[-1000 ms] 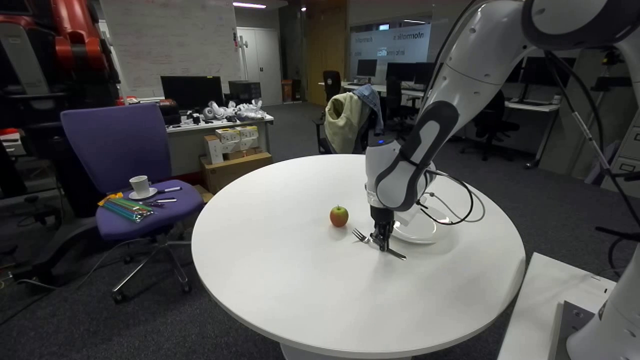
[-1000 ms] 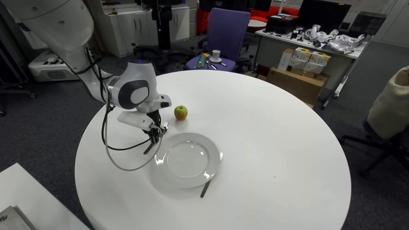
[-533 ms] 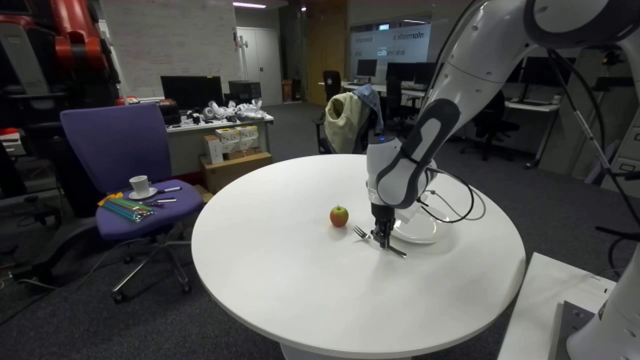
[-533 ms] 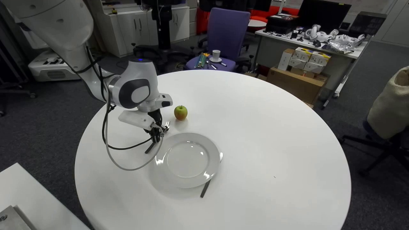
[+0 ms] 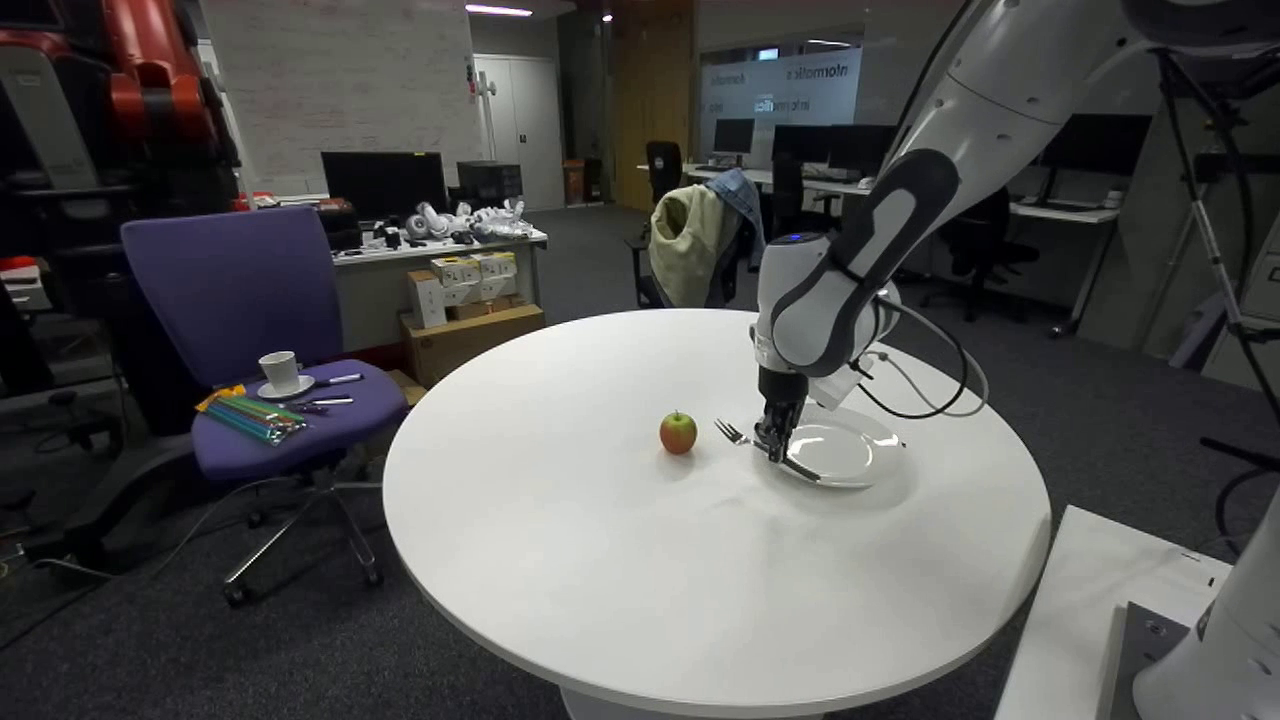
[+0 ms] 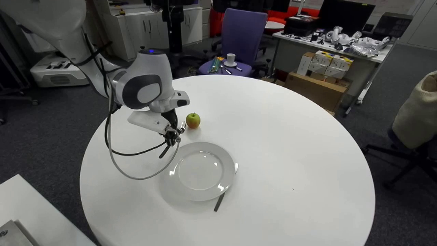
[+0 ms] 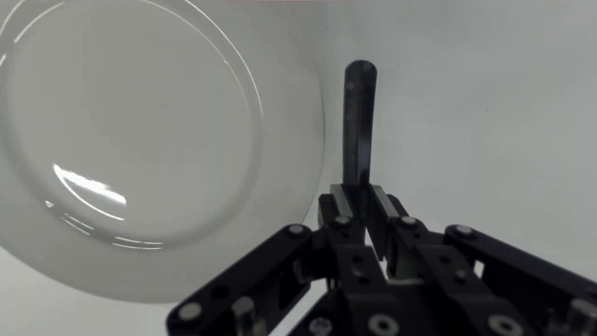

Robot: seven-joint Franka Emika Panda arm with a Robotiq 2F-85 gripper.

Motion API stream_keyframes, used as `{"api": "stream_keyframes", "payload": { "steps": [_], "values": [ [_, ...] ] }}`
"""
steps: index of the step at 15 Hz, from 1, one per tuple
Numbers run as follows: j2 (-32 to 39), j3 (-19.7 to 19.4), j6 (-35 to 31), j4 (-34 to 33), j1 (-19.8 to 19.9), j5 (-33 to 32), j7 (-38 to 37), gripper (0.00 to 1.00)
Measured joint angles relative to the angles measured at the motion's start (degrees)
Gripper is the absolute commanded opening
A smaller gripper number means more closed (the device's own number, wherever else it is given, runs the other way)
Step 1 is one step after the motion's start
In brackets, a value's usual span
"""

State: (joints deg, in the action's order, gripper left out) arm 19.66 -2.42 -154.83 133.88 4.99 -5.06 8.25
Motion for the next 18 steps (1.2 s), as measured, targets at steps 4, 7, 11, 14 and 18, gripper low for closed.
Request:
{"api": "stream_keyframes", "payload": {
  "steps": [4,7,11,14,18],
  "values": [
    [-3.0,0.3,0.4,1.7,3.3,4.5,5.9,0.04],
    [-3.3,0.7,1.2,2.4,6.2,8.1,12.8,0.04],
    [-3.2,0.4,4.0,2.7,9.1,8.4,17.0,0.04],
    [-3.2,-0.5,5.4,2.7,10.0,8.3,17.8,0.04],
    [-2.2,-2.4,5.6,2.6,10.3,8.3,17.9,0.04]
  ]
}}
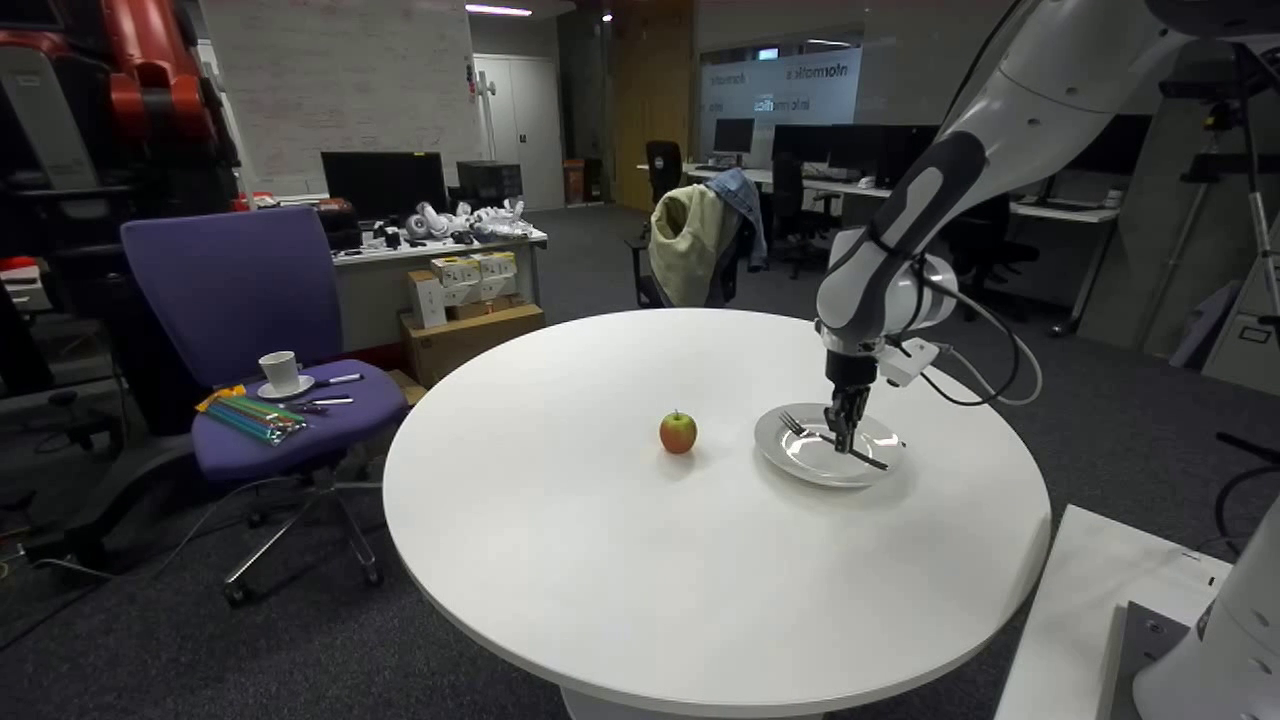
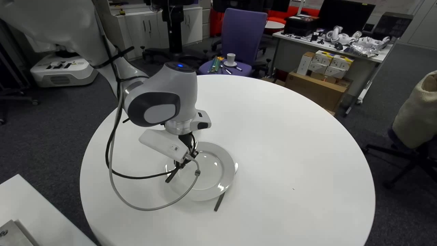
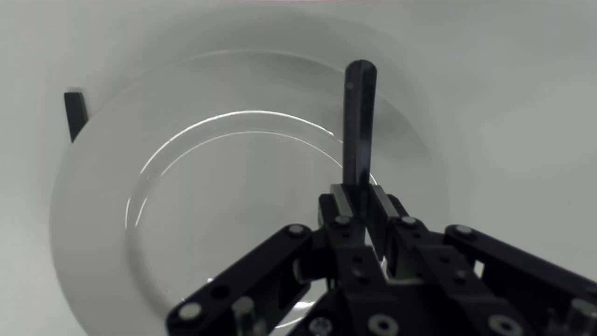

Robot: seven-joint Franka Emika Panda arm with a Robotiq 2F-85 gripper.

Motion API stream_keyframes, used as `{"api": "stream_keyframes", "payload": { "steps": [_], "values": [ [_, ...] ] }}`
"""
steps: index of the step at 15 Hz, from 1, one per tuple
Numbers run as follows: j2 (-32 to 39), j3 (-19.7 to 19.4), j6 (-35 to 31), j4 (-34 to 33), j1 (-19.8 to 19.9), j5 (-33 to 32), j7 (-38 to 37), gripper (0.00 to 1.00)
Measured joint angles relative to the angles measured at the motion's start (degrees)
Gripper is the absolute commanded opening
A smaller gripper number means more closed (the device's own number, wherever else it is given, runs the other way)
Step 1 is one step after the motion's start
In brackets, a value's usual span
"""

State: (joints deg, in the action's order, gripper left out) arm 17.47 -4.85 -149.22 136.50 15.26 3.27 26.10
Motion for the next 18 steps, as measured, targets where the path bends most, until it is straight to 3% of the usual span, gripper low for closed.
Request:
{"api": "stream_keyframes", "payload": {
  "steps": [18],
  "values": [
    [10.2,-1.2,0.7,-10.3,0.1,-4.1,-0.2,0.04]
  ]
}}
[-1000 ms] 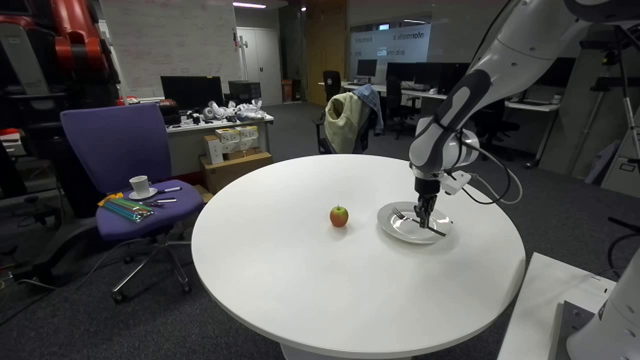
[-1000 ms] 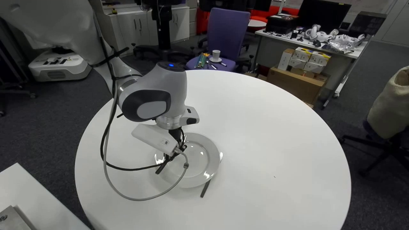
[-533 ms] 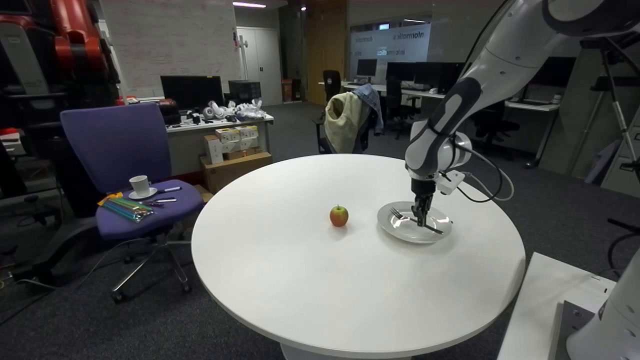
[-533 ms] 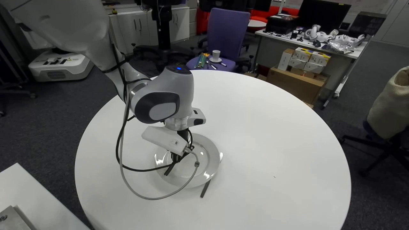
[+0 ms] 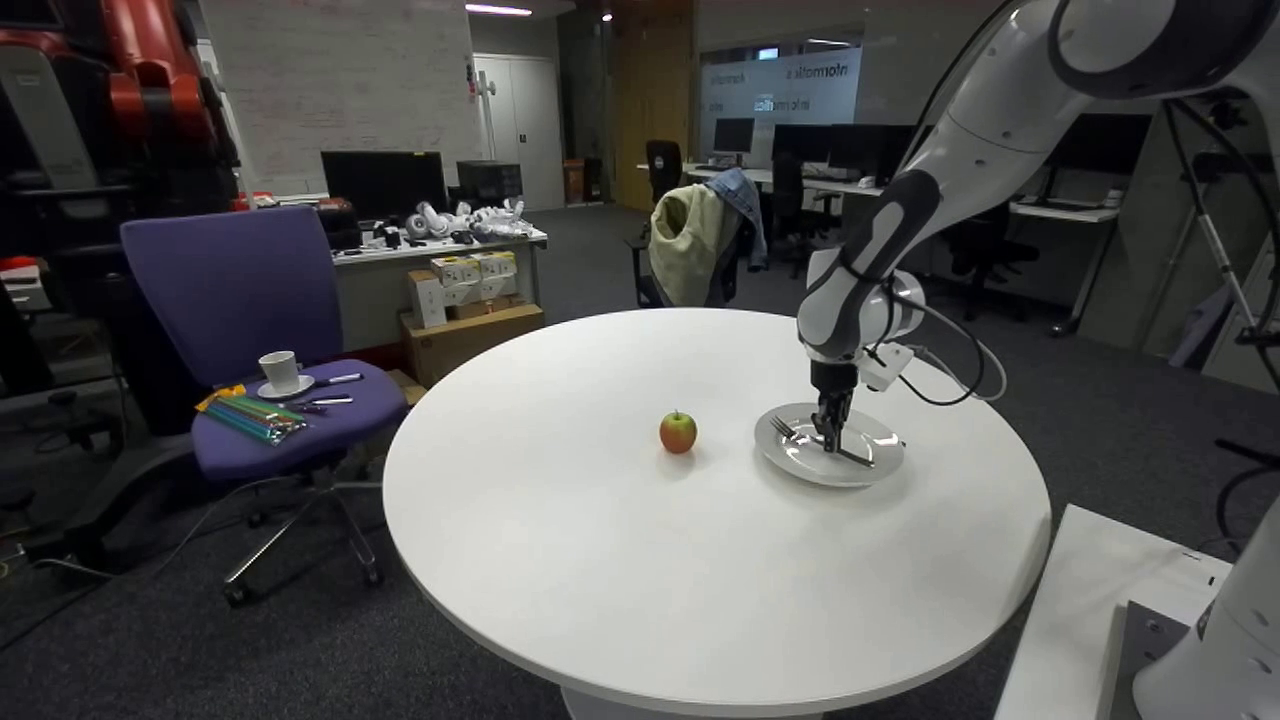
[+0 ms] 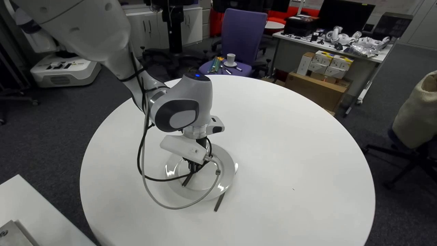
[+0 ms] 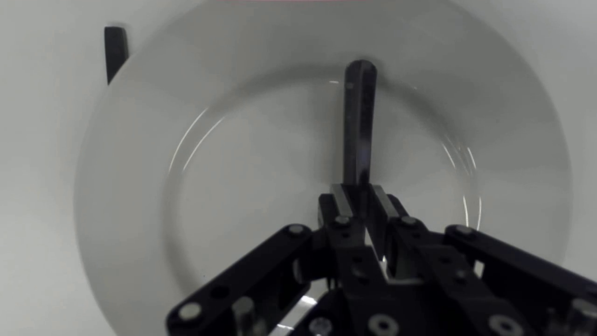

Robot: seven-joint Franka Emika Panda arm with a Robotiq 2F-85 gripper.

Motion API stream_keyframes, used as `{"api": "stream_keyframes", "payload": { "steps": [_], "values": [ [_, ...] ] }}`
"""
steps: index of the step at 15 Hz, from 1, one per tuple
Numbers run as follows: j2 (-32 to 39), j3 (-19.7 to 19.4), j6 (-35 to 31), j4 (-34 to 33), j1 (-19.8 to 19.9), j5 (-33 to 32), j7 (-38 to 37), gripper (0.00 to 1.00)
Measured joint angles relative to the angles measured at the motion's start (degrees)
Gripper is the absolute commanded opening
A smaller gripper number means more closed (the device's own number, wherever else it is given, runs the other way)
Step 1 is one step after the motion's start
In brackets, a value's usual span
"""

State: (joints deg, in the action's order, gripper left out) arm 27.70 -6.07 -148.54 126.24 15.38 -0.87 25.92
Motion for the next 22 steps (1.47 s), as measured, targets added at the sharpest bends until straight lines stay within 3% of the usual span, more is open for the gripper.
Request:
{"api": "stream_keyframes", "payload": {
  "steps": [10,12,13,14,22],
  "values": [
    [1.5,1.3,0.0,-1.7,0.0,0.1,0.0,0.04],
    [1.5,1.6,0.0,-1.7,0.3,0.1,0.0,0.10],
    [1.5,1.7,0.0,-1.7,0.5,0.2,0.0,0.04],
    [1.5,1.8,0.0,-1.7,0.6,0.2,0.0,0.35],
    [1.7,2.7,0.0,-1.7,1.2,1.2,0.0,0.92]
  ]
}}
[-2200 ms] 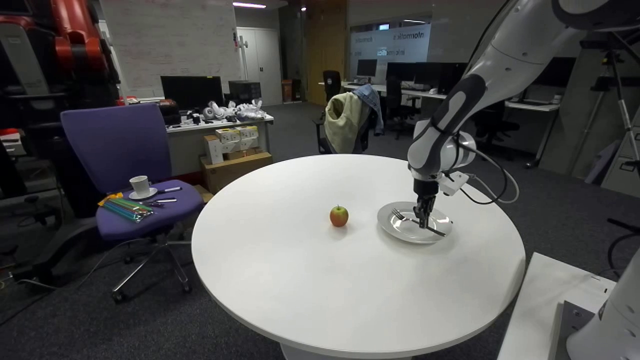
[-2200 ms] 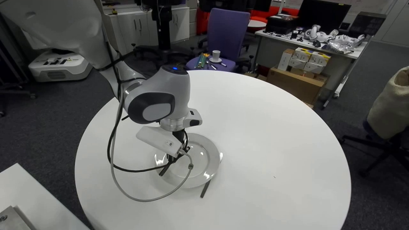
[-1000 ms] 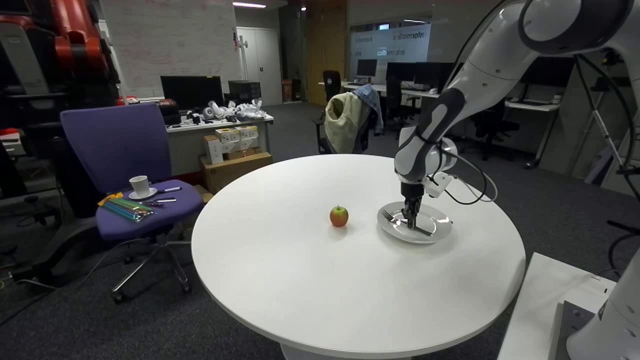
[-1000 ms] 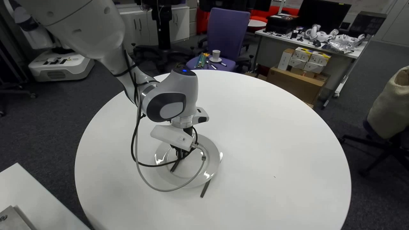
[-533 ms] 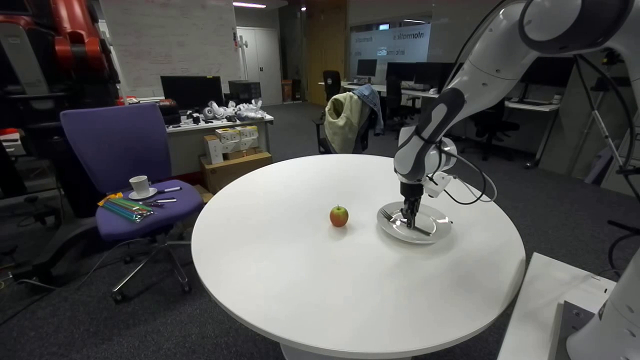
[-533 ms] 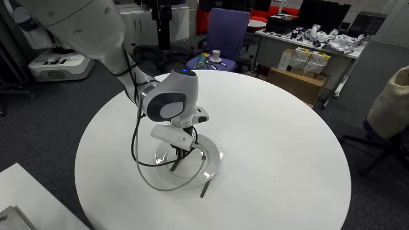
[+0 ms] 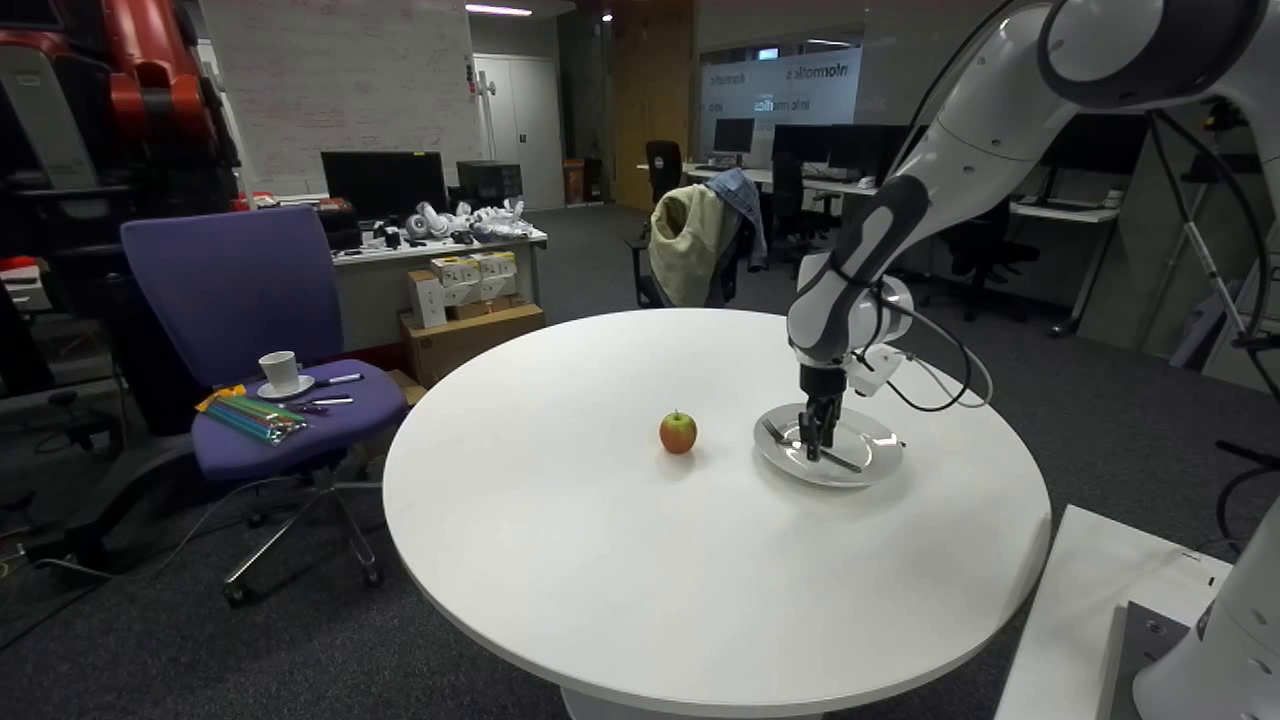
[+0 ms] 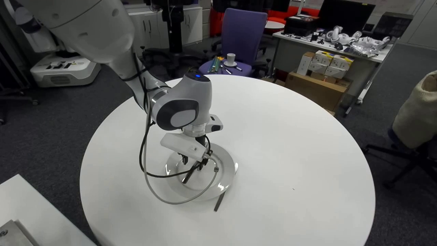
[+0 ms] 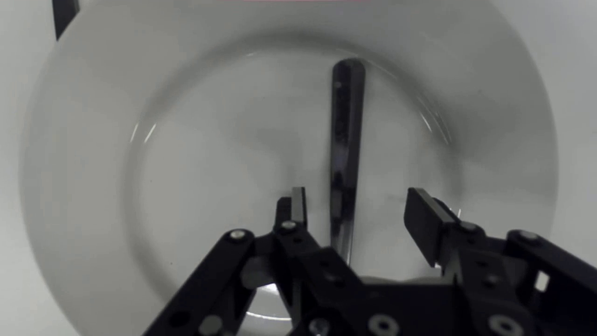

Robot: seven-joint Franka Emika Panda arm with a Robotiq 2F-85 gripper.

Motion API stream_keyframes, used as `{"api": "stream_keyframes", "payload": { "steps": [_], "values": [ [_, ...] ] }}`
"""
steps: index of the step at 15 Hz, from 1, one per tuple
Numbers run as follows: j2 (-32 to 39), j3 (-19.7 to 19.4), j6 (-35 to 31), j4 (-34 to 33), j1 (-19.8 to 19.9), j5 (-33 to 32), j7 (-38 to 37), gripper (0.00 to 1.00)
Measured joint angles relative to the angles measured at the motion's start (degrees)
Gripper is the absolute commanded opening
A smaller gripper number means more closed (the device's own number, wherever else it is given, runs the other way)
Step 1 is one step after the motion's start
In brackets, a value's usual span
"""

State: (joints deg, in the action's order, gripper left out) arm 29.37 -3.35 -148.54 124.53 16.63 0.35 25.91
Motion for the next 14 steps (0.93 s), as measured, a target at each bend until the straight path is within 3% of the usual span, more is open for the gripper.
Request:
{"api": "stream_keyframes", "payload": {
  "steps": [2,8,14],
  "values": [
    [0.0,0.0,0.0,0.0,0.0,0.1,0.0,1.00],
    [-1.8,-0.7,0.0,0.0,0.1,0.1,-0.2,1.00],
    [-4.1,-4.7,0.4,0.1,0.9,0.0,-0.4,1.00]
  ]
}}
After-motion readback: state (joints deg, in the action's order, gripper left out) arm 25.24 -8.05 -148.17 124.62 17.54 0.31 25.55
